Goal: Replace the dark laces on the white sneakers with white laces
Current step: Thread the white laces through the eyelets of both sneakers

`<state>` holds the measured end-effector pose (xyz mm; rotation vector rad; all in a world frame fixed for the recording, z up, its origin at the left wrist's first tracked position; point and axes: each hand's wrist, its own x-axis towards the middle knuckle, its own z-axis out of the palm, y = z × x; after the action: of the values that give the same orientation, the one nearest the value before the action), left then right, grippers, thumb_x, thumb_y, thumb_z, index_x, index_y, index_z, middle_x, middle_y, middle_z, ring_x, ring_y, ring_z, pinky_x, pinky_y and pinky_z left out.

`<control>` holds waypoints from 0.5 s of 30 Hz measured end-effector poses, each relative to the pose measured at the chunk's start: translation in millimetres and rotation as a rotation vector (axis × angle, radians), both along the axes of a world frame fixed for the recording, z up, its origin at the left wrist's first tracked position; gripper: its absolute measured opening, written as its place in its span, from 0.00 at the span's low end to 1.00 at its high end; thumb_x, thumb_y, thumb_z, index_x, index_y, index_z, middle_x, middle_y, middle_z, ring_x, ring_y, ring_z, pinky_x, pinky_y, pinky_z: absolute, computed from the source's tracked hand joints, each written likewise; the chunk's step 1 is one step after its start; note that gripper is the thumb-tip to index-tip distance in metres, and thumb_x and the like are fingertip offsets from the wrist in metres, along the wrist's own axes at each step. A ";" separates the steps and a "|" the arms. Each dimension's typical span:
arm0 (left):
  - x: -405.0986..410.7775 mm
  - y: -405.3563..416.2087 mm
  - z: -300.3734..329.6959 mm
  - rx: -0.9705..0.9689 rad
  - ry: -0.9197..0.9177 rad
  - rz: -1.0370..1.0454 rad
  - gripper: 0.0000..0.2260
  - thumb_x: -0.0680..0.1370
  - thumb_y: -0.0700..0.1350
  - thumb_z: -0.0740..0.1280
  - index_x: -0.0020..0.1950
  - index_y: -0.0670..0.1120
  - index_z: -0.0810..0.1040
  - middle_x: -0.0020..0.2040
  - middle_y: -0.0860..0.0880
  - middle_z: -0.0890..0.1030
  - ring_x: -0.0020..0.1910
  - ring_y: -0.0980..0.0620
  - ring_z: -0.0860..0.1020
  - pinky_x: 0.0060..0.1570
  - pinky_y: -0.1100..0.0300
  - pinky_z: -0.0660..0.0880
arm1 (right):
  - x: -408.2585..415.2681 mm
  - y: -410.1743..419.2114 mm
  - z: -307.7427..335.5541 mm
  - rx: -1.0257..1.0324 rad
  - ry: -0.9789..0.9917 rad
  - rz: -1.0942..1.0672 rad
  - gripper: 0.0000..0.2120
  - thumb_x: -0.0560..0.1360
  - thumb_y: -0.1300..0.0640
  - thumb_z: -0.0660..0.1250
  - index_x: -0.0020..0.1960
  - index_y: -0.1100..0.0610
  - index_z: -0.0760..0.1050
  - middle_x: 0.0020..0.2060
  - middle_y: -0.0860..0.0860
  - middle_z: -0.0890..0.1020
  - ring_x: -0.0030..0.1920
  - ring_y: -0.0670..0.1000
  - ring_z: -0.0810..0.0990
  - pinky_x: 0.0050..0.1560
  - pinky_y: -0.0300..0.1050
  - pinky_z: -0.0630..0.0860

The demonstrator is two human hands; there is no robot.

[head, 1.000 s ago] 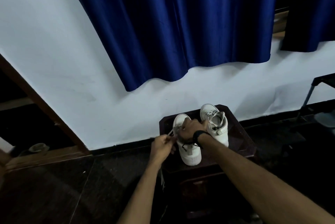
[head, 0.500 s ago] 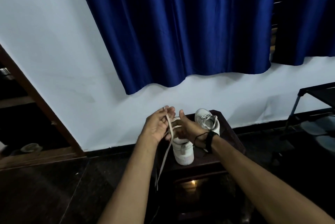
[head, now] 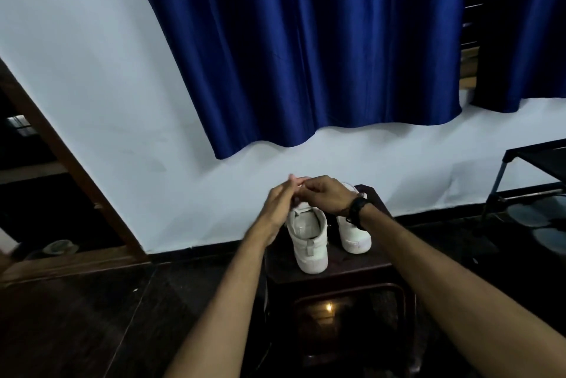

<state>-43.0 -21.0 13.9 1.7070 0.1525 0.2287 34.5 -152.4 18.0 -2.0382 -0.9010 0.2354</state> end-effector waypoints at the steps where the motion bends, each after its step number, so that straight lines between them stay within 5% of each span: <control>1: -0.3 -1.8 1.0 0.013 0.037 -0.038 0.20 0.82 0.56 0.59 0.57 0.42 0.81 0.43 0.49 0.81 0.39 0.54 0.79 0.38 0.63 0.75 | -2.6 3.4 2.4 0.016 -0.025 -0.022 0.15 0.80 0.49 0.63 0.41 0.56 0.81 0.29 0.43 0.77 0.30 0.38 0.72 0.37 0.35 0.70; 3: -1.5 10.8 -4.5 0.098 0.052 0.025 0.21 0.80 0.57 0.64 0.51 0.38 0.81 0.33 0.50 0.75 0.29 0.57 0.70 0.30 0.64 0.67 | -0.1 -2.6 5.3 0.018 -0.064 -0.041 0.12 0.77 0.48 0.67 0.41 0.54 0.81 0.30 0.42 0.78 0.31 0.39 0.73 0.36 0.33 0.69; 9: -16.9 61.4 -18.4 0.316 0.055 0.312 0.16 0.80 0.51 0.65 0.34 0.48 0.80 0.32 0.54 0.79 0.36 0.55 0.73 0.40 0.60 0.67 | 16.5 -53.8 2.6 -0.080 0.114 0.077 0.09 0.78 0.52 0.67 0.46 0.57 0.82 0.26 0.43 0.75 0.24 0.39 0.71 0.27 0.28 0.66; 13: -15.4 59.7 -28.5 0.783 0.215 0.396 0.12 0.80 0.53 0.65 0.44 0.49 0.84 0.49 0.49 0.83 0.53 0.48 0.79 0.52 0.58 0.71 | 20.0 -52.0 -3.9 -0.087 -0.036 -0.060 0.08 0.79 0.55 0.65 0.45 0.54 0.81 0.34 0.49 0.83 0.29 0.38 0.76 0.34 0.28 0.69; 15: -9.3 43.3 -28.3 0.700 0.104 0.279 0.13 0.81 0.52 0.63 0.61 0.49 0.80 0.60 0.52 0.78 0.62 0.53 0.74 0.62 0.58 0.69 | 13.4 -40.5 -5.3 -0.104 -0.127 -0.102 0.07 0.78 0.54 0.66 0.43 0.52 0.81 0.34 0.47 0.84 0.33 0.38 0.77 0.38 0.34 0.71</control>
<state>-52.3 22.3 -14.4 2.3950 0.4266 0.4355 48.0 -192.9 12.7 -2.2094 -0.8752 0.0994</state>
